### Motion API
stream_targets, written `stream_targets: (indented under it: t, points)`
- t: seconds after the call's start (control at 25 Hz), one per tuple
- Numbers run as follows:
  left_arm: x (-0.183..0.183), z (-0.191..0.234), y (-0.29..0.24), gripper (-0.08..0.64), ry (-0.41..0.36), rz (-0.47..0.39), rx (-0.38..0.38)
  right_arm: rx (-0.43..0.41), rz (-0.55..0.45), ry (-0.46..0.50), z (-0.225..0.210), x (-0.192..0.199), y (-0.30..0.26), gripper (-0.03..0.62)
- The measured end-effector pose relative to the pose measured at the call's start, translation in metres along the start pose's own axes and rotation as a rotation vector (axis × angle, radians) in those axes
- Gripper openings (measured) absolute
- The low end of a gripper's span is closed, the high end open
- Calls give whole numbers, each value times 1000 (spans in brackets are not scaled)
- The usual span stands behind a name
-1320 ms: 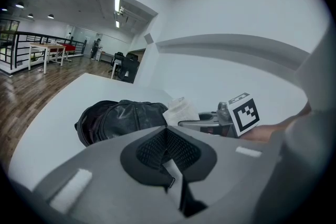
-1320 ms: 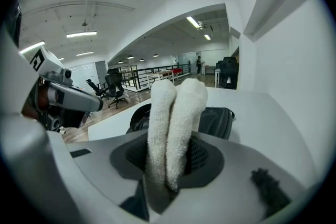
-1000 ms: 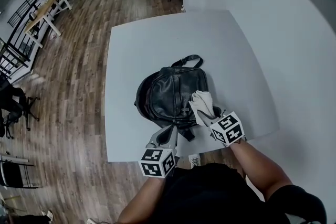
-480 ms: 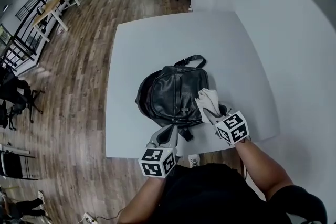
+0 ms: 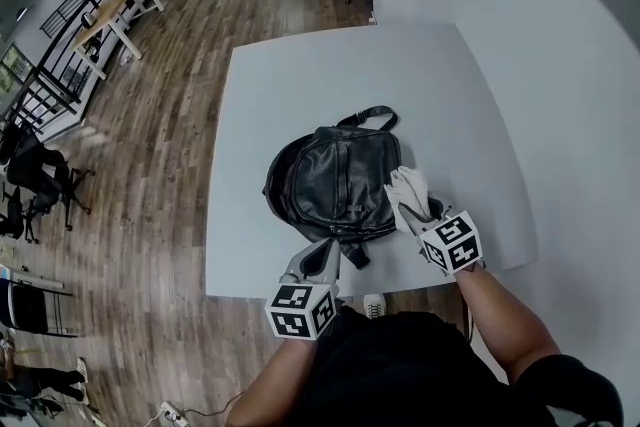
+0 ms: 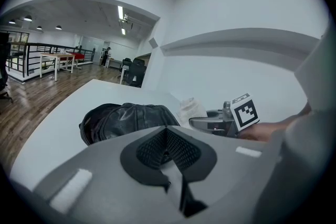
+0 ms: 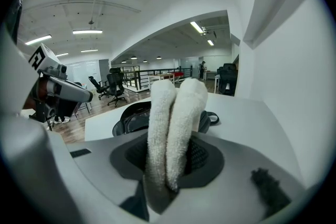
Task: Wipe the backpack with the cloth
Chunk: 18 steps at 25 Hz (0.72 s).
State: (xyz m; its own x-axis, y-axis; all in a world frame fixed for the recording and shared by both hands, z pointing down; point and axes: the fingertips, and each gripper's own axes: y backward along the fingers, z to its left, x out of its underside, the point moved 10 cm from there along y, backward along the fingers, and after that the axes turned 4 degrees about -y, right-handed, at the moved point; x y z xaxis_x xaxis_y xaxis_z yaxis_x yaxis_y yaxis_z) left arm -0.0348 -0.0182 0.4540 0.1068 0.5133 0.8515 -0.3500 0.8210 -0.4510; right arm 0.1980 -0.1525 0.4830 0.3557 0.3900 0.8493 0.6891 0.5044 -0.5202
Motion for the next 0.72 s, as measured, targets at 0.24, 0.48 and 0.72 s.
stream_targets:
  t: [0.24, 0.48, 0.72]
  points:
    - [-5, -4, 4, 8, -18, 3, -13, 22, -33, -39, -8, -1, 14, 127]
    - [-13, -8, 8, 8, -100, 32, -36, 1, -109, -143, -10, -2, 24, 127]
    - [-25, -4, 15, 8, -95, 37, -38, -22, -187, -206, -1, -9, 33, 127]
